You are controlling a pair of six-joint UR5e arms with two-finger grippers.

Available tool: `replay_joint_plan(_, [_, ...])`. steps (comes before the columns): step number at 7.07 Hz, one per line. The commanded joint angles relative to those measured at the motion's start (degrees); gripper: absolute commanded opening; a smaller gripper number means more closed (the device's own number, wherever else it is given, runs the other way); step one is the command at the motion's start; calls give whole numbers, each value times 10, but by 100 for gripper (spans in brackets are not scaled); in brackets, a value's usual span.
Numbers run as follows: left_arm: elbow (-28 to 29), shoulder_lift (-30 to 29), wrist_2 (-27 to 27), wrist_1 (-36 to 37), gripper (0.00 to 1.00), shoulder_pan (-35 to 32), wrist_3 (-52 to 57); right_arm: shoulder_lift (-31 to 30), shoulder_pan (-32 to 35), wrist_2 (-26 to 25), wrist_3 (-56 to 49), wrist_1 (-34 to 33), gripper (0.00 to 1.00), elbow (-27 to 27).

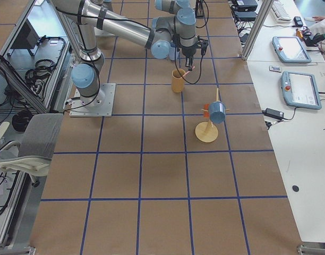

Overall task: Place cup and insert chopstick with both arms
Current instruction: 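Carry the light blue cup toward the tan cup and set it down, then open the left gripper and lift away while the right gripper lifts the pink chopstick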

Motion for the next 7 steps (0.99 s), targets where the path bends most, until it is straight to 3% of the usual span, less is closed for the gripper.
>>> replay_joint_plan(1, [7,5,2,0,100,1,27,-2,0,1,0,-1,10,-5])
replay_joint_plan(3, [31,48,2,-16,100,26,160,-2,1,5,0,5,10,-27])
replay_joint_plan(6, [70,162,1,-247,100,68,366,-14,2,7,-1,24,10,-54])
replay_joint_plan(7, [66,207,3,-291,100,77,409,-27,3,6,-1,45,10,-70])
